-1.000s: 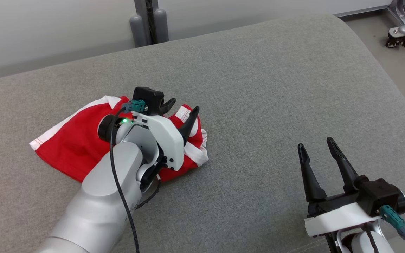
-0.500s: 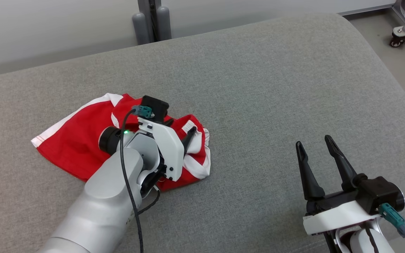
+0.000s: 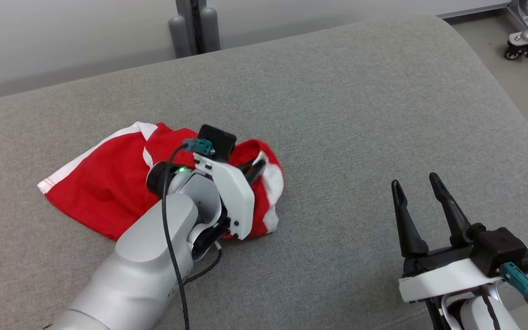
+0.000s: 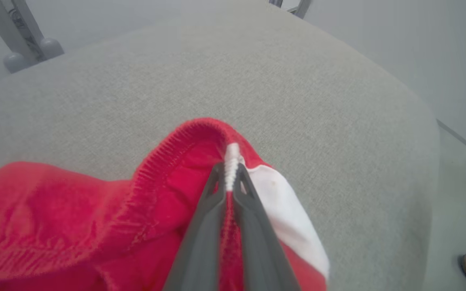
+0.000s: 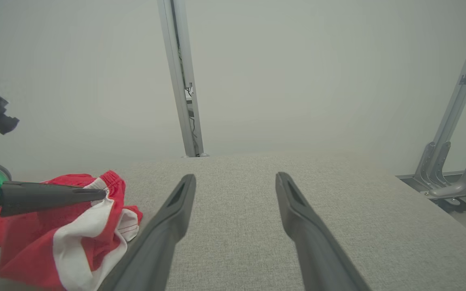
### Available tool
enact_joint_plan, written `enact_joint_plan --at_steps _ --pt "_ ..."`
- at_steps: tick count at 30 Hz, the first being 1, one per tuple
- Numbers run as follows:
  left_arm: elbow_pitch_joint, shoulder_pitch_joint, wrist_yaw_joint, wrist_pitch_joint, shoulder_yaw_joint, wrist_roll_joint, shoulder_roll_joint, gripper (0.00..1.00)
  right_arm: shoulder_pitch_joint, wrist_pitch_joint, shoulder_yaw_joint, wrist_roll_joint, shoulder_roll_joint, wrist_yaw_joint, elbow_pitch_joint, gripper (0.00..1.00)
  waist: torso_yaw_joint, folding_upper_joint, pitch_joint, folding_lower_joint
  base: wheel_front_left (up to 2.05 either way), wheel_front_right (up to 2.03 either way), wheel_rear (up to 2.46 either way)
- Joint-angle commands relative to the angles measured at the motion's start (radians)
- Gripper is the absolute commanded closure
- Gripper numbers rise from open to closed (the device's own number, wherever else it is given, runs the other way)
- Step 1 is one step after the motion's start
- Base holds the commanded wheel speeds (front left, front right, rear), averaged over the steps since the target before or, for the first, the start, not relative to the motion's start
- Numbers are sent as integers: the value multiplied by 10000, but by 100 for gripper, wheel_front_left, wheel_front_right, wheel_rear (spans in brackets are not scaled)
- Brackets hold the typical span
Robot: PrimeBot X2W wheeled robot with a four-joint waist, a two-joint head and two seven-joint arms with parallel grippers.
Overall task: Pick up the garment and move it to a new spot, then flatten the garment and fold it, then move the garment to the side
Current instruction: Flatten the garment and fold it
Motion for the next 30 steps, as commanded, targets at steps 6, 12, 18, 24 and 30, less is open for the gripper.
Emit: enact_joint_plan --at_steps 6,12,18,24,30 --pt "-1255 -591 -38 -727 652 -1507 -87 100 74 -61 -1 100 -47 2 62 0 38 0 -298 0 0 0 0" --pt "-2716 -1572 -39 -751 1656 -3655 -169 100 196 -61 -103 67 -49 2 105 0 -52 0 -717 0 0 0 0" --pt "-2972 -2226 125 -833 2446 -4826 -254 100 324 -61 -201 63 -47 2 102 0 -110 0 -927 0 0 0 0" --pt "-3069 -861 387 -888 2383 -4967 314 100 408 -61 -296 233 -45 2 -56 0 -8 0 -795 0 0 0 0" --pt "-2781 1389 390 -1742 2446 -4922 1114 100 428 -61 -521 202 -47 2 -142 0 428 0 -415 0 0 0 0"
